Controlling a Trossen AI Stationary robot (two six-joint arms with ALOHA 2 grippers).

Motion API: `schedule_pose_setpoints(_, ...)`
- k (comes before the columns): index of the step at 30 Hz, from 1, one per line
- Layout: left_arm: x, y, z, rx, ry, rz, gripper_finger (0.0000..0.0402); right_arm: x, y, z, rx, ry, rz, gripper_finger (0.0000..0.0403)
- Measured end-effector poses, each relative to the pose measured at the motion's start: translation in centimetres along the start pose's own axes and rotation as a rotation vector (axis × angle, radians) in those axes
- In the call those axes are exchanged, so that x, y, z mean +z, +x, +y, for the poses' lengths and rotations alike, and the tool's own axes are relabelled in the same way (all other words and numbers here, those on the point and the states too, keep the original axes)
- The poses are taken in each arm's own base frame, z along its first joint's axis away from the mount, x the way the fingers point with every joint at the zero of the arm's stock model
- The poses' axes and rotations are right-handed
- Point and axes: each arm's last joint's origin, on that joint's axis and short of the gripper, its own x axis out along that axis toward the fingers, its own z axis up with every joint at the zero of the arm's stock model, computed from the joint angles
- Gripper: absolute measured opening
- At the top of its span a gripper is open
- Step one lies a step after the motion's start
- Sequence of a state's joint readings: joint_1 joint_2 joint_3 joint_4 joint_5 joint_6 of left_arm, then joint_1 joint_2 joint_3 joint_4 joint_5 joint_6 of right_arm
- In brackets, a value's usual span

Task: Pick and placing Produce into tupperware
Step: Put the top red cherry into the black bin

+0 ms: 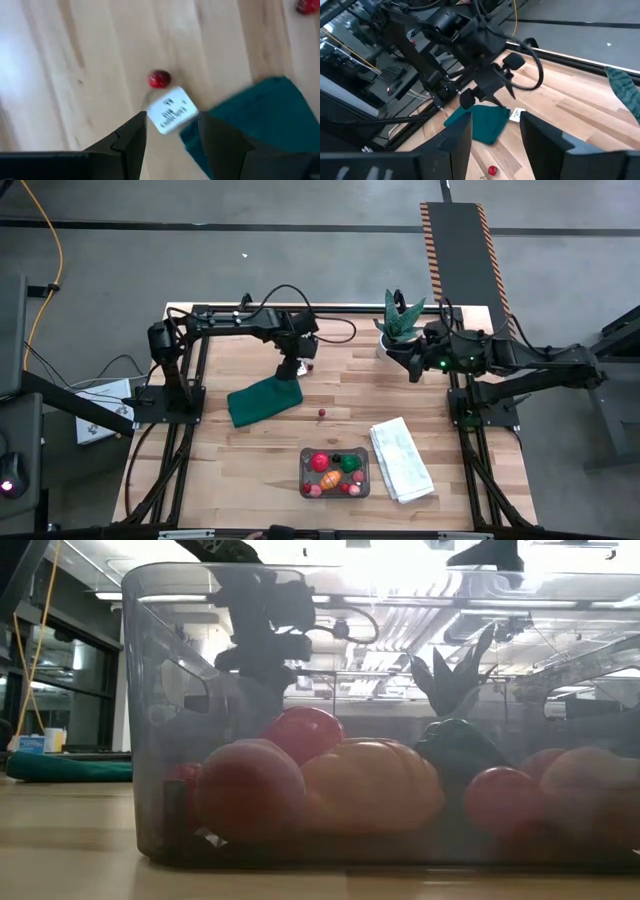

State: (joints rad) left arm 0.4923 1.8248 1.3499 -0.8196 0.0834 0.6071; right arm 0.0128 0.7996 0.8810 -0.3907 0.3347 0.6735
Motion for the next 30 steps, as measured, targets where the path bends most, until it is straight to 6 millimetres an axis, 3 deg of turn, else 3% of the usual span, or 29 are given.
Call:
schedule_pose_setpoints(11,0.4,0.1,0.5,-0.043,0.085,-0.072,0.0168,-0.1,0.0,-0.1,-0.005,0.030,0.006,0.0156)
schedule_pose_setpoints(30,0.1,3.5,1.7,-0.095,0.060,-0.072,0.0168,0.0,0.0,-0.2,-0.040,0.047,-0.016,0.0156)
